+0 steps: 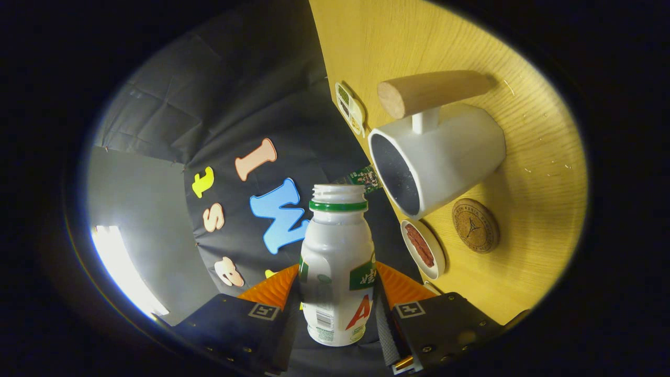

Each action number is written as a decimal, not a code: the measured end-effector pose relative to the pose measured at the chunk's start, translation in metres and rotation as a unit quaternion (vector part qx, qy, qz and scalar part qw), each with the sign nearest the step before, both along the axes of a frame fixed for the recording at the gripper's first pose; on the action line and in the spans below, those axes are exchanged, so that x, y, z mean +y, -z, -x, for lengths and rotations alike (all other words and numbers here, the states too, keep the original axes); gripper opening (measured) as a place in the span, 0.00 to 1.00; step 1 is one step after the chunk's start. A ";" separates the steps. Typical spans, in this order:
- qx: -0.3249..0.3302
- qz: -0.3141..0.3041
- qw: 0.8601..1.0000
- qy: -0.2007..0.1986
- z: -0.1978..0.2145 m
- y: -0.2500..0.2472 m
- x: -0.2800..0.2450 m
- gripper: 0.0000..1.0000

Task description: Take the bottle from table, then pour the juice into the cup, finally place the bottle on the coaster

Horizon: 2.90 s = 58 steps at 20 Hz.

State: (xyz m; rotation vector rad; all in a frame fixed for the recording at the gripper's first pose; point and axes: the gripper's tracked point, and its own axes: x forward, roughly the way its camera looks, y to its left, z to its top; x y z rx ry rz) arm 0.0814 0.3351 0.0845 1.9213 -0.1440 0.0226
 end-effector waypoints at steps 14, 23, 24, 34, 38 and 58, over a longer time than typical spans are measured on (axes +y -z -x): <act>0.117 0.397 0.910 -0.001 -0.006 0.041 0.018 0.65; 0.141 0.621 0.770 0.024 -0.009 0.026 0.019 0.66; 0.144 0.628 0.764 0.021 -0.010 0.028 0.021 0.66; 0.181 0.733 0.655 0.030 -0.025 0.030 0.008 0.66; 0.198 0.795 0.570 0.057 -0.033 0.022 0.000 0.66; 0.169 0.814 0.555 0.020 -0.068 0.066 0.021 0.66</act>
